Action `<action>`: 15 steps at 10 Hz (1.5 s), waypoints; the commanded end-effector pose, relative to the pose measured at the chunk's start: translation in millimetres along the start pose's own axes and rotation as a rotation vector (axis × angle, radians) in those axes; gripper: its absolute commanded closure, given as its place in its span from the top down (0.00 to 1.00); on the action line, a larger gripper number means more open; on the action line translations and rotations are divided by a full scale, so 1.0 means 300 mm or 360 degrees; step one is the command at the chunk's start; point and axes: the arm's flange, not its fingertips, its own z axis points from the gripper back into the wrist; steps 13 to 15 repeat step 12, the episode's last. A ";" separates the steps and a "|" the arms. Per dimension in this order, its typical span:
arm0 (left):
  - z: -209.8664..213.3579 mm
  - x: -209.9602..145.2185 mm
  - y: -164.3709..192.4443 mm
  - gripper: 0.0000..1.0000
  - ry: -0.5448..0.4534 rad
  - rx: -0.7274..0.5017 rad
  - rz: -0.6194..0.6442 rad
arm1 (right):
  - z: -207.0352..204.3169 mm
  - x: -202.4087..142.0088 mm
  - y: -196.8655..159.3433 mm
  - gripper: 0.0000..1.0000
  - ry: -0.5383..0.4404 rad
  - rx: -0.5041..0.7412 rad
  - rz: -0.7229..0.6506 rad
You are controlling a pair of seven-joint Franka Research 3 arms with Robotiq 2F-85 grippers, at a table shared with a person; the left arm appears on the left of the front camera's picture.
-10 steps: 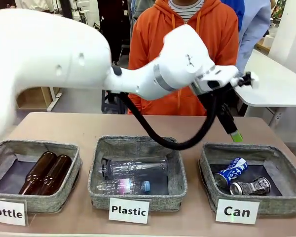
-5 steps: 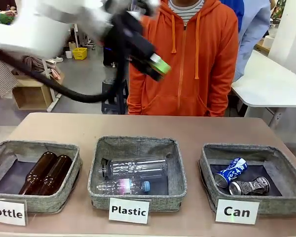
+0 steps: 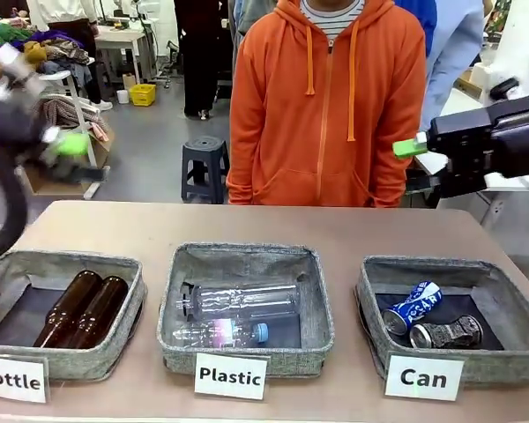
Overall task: Sort the can waste into the basket.
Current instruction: Pick up the can waste from the table and place it in the right Fabric basket.
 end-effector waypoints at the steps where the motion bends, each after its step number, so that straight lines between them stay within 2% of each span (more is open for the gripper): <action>1: 0.103 -0.150 0.077 1.00 -0.0372 -0.0074 -0.0003 | 0.045 0.013 -0.037 1.00 -0.0081 0.0139 -0.0105; 2: 0.127 -0.191 0.125 1.00 -0.0470 -0.0068 0.0003 | 0.063 -0.029 -0.027 1.00 -0.0074 0.0029 -0.0014; 3: 0.094 -0.130 0.052 1.00 -0.0189 -0.0015 0.0048 | -0.001 0.009 -0.035 1.00 -0.0017 0.0086 -0.0087; 15: 0.094 -0.130 0.052 1.00 -0.0189 -0.0015 0.0048 | -0.001 0.009 -0.035 1.00 -0.0017 0.0086 -0.0087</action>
